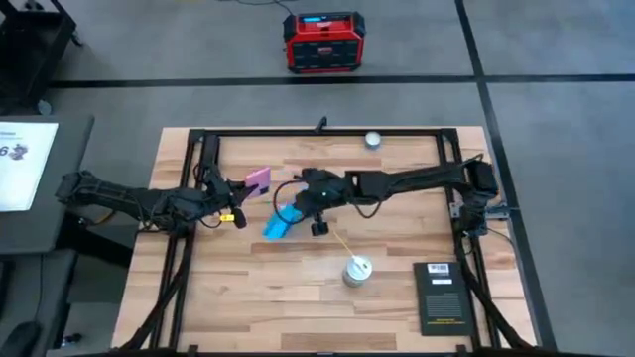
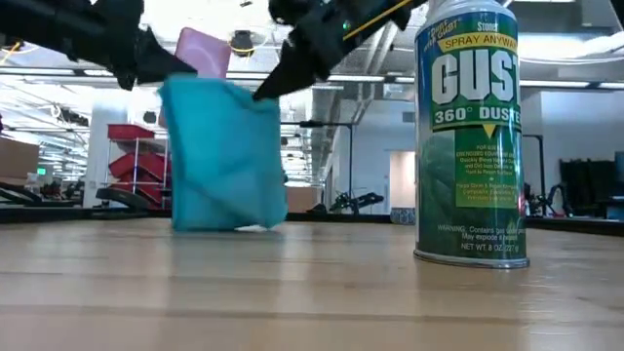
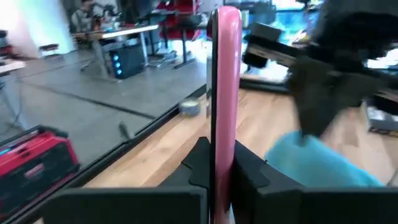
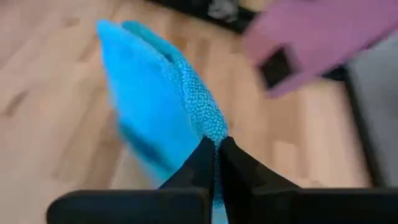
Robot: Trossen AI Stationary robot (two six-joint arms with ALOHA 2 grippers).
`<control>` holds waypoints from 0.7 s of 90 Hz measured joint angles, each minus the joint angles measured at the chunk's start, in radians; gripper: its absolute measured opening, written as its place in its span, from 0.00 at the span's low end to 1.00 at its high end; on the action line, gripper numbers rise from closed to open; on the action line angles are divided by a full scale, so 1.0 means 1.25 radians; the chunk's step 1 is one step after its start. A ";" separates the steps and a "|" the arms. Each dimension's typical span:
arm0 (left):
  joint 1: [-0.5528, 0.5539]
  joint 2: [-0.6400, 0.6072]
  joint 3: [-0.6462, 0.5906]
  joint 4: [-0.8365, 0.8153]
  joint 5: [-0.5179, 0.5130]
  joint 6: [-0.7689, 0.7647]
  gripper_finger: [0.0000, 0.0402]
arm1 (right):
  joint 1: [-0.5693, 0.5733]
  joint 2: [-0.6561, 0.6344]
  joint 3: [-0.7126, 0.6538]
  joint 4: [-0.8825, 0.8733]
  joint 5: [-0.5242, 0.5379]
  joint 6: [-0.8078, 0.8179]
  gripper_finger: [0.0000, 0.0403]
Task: Apply microfiber cloth
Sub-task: Wipe the device with a microfiber cloth
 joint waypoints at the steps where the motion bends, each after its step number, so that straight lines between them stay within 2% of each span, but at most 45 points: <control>1: -0.002 0.000 0.000 0.003 0.001 0.001 0.01 | 0.000 -0.002 0.000 0.000 0.007 -0.001 0.00; 14: -0.026 0.008 0.000 0.052 0.006 0.016 0.01 | 0.000 -0.021 0.000 0.050 0.064 -0.018 0.00; 20: -0.031 0.017 0.000 0.056 0.005 0.019 0.01 | 0.000 -0.023 0.003 0.095 0.065 -0.022 0.00; 32: -0.032 0.048 0.000 0.066 0.005 0.013 0.01 | 0.004 -0.022 0.059 0.093 0.068 -0.037 0.00; 49: -0.031 0.102 0.000 0.139 0.005 0.038 0.01 | 0.020 -0.020 0.144 0.103 0.070 -0.076 0.00; 63: -0.030 0.125 0.000 0.198 0.002 0.070 0.01 | 0.027 -0.019 0.159 0.114 0.070 -0.077 0.00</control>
